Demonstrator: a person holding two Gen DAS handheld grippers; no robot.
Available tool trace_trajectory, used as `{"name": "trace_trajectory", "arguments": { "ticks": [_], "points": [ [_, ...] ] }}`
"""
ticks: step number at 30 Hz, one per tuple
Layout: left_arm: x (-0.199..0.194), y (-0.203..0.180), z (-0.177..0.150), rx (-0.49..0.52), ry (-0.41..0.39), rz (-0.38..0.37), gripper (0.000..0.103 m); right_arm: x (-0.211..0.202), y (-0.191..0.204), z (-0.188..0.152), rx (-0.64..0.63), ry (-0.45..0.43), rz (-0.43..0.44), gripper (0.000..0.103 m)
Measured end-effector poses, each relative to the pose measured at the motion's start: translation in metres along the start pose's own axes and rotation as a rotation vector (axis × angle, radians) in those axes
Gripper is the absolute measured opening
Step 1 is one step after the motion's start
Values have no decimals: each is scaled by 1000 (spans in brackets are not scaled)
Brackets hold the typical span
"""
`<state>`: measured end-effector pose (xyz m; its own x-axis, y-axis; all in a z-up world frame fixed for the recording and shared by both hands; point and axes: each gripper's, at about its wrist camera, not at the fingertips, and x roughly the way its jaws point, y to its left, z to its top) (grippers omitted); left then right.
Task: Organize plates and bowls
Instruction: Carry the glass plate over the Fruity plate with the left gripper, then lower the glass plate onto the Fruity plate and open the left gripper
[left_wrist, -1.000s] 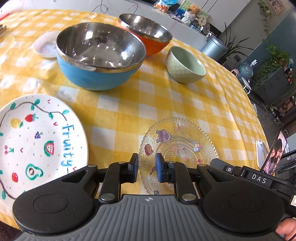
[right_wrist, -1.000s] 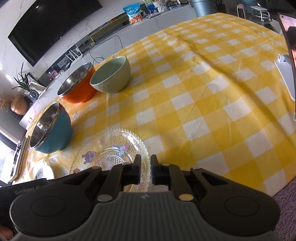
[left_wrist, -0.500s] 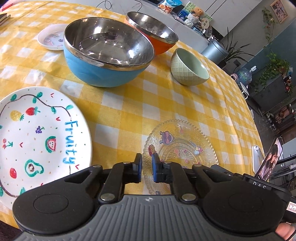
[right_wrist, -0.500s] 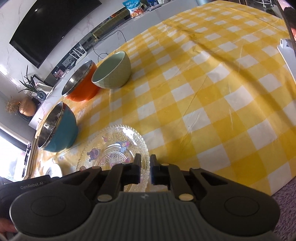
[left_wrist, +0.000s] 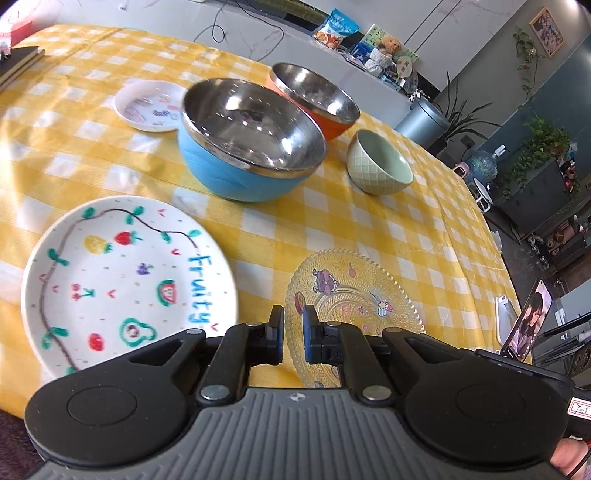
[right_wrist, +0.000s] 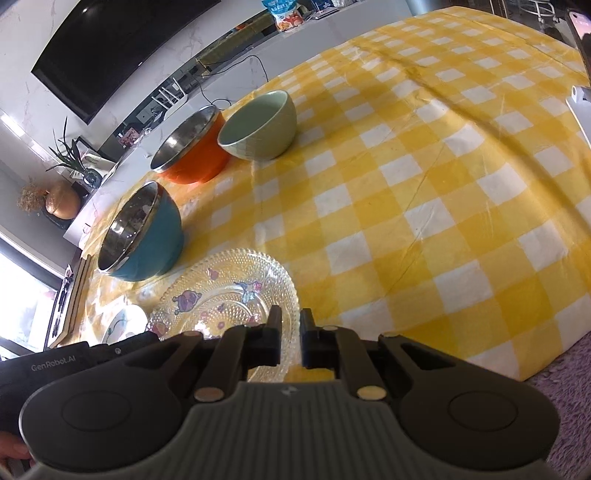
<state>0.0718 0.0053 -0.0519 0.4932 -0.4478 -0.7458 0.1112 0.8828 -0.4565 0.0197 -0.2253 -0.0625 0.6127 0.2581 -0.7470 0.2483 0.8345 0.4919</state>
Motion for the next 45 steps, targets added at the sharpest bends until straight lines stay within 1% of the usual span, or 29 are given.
{"name": "trace_trajectory", "arguments": {
  "ticks": [6, 16, 26, 31, 38, 45],
  "points": [
    [-22, 25, 0, -55, -31, 29, 10, 5, 30, -7, -53, 20, 35, 7],
    [-53, 73, 0, -148, -79, 63, 10, 25, 80, -18, -135, 70, 83, 7],
    [-67, 113, -1, -225, -121, 132, 10, 60, 126, -25, -212, 122, 114, 7],
    [-65, 117, 1, -214, -131, 157, 10, 71, 138, -26, -255, 122, 102, 8],
    [-60, 117, 3, -183, -133, 189, 11, 80, 143, -26, -288, 119, 81, 8],
    [-57, 115, 5, -156, -127, 211, 12, 83, 152, -29, -356, 92, 47, 9]
  ]
}}
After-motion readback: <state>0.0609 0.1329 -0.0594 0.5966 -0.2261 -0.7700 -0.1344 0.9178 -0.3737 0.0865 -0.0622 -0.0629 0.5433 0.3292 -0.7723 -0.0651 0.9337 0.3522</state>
